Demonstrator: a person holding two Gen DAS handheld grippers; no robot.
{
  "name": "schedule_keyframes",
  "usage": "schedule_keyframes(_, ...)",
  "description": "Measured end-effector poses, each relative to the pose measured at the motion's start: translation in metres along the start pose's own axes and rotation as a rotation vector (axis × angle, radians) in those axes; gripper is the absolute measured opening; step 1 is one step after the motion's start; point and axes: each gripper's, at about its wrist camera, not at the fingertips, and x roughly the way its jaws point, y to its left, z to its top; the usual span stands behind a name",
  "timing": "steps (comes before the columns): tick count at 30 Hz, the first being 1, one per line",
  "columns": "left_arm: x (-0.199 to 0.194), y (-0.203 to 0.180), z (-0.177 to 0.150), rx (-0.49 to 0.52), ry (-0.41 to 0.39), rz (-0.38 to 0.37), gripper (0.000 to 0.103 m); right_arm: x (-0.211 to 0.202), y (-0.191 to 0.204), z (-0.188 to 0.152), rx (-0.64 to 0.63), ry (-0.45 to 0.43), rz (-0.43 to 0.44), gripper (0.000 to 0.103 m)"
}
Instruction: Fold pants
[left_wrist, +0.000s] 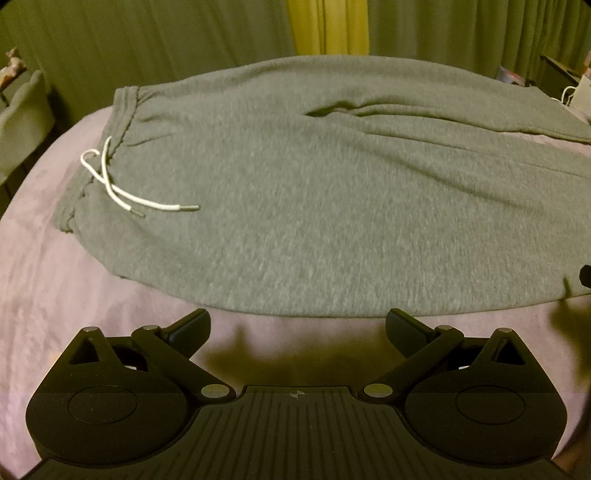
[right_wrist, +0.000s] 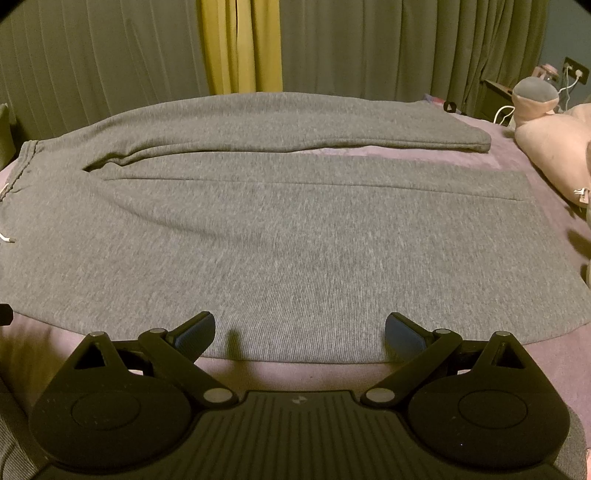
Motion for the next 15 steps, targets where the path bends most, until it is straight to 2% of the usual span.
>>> schedule_keyframes(15,0.0009,0.0005,-0.0004,-0.009,0.012,-0.008,0.103,-0.0009,0.0008,-0.001,-0.001,0.001,-0.002,0.099)
